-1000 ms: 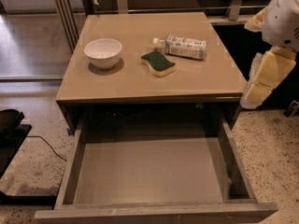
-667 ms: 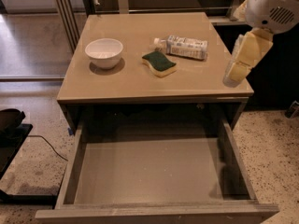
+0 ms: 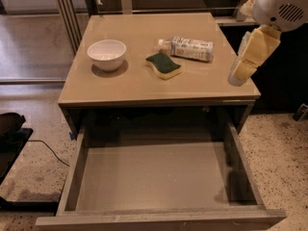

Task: Place sponge into top drawer

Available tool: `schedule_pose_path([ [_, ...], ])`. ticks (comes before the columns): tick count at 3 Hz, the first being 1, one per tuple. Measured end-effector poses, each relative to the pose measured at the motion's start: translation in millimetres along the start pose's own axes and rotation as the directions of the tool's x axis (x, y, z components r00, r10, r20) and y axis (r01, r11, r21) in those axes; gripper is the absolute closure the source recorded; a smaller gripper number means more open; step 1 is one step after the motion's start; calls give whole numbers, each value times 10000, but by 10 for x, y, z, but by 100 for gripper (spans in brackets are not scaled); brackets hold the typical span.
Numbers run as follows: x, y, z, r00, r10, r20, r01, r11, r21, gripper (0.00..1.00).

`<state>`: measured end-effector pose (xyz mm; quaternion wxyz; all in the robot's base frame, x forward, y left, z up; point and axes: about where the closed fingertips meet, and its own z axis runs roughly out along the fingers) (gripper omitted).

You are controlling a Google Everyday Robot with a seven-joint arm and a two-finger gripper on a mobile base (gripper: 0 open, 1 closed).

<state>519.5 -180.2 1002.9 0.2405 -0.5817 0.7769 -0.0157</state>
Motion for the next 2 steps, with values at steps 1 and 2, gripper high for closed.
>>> schedule_pose_path([
  [1, -17, -86, 199, 9917, 362, 1236, -354, 9993, -90, 0],
  [2, -211, -242, 446, 9369, 1278, 3254, -1195, 9918, -453, 0],
])
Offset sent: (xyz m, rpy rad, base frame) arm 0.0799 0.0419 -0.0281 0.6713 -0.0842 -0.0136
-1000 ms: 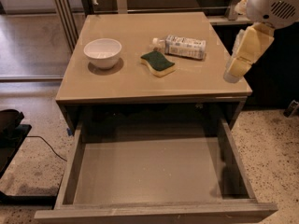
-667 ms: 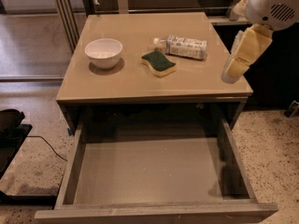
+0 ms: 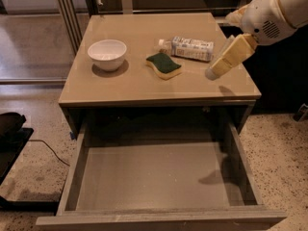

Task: Place sponge into top drawer

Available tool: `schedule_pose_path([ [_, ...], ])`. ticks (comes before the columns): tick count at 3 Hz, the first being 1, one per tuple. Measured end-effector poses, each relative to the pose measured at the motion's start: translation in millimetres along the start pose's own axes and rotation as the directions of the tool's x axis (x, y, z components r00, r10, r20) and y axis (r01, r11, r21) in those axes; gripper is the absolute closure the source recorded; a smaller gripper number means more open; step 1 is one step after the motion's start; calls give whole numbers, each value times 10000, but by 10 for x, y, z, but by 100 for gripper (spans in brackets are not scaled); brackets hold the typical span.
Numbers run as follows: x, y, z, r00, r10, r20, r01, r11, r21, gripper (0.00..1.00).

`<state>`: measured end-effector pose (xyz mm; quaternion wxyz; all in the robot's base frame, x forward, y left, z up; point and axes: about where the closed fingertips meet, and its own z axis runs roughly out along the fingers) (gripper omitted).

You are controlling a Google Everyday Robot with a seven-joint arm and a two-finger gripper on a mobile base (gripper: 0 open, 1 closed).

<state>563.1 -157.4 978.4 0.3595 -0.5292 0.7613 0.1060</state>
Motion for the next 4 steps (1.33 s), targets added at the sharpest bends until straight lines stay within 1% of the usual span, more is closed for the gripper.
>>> schedule_pose_path([
  [1, -221, -104, 314, 9899, 563, 1304, -536, 9983, -242, 0],
  [2, -458, -79, 654, 9884, 441, 1456, -395, 9986, -339, 0],
  [3, -558, -108, 1022, 9948, 227, 992, -205, 9995, -232, 0],
  [4, -560, -192, 1363, 9986, 269, 464, -268, 9996, -32, 0],
])
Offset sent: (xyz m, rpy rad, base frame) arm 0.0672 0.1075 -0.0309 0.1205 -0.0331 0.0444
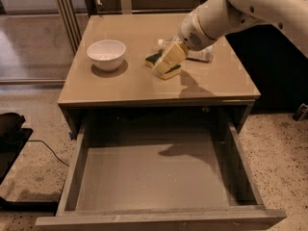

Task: Place sponge into top drawer

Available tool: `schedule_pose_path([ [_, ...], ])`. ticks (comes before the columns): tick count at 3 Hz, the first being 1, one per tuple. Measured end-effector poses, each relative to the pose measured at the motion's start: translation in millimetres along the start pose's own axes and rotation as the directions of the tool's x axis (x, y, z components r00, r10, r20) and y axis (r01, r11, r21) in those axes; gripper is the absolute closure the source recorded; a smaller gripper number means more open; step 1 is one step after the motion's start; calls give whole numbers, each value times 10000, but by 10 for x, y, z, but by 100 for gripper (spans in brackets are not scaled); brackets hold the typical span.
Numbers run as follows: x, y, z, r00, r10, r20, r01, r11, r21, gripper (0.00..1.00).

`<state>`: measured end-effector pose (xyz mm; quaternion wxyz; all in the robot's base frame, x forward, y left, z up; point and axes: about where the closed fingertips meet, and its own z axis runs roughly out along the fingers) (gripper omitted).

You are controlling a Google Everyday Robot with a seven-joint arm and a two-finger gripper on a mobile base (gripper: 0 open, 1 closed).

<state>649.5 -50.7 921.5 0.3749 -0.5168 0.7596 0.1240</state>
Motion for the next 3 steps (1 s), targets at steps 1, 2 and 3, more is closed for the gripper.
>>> schedule_pose_path([
  [1, -6, 5, 7, 10000, -34, 5, 34, 10000, 11, 0],
  [2, 93, -83, 143, 9994, 208, 276, -210, 9997, 78, 0],
  [3, 244, -199, 375, 9957, 790, 482, -799, 9966, 176, 0],
])
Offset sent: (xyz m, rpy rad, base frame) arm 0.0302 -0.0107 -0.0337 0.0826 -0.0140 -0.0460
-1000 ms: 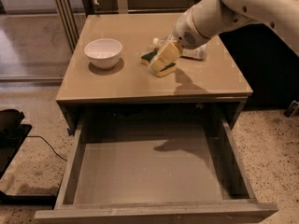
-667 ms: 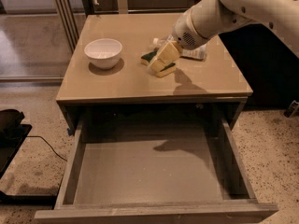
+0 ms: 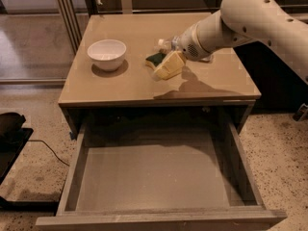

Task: Place sponge into top drawer

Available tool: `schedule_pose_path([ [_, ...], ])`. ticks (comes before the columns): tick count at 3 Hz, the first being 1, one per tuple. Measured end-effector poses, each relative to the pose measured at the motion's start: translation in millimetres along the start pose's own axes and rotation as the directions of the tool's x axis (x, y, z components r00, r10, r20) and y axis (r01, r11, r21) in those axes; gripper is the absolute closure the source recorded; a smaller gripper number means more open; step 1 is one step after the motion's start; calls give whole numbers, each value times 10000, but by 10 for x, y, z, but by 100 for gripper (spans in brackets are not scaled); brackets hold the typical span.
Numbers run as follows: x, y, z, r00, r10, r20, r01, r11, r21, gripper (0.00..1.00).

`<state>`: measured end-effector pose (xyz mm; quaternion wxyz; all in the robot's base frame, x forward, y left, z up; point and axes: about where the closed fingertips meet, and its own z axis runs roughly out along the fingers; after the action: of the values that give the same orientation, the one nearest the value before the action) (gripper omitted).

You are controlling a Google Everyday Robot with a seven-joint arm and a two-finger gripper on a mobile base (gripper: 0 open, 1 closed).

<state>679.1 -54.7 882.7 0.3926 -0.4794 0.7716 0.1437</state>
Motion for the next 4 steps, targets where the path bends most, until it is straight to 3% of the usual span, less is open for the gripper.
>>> schedule_pose_path([
  [1, 114, -89, 224, 9986, 520, 41, -520, 9986, 119, 0],
  [2, 234, -132, 668, 9895, 1447, 10, -1447, 9895, 20, 0],
  [3, 235, -130, 674, 9893, 1457, 8, -1457, 9893, 12, 0],
  [4, 235, -129, 675, 9893, 1456, 8, -1456, 9893, 10, 19],
])
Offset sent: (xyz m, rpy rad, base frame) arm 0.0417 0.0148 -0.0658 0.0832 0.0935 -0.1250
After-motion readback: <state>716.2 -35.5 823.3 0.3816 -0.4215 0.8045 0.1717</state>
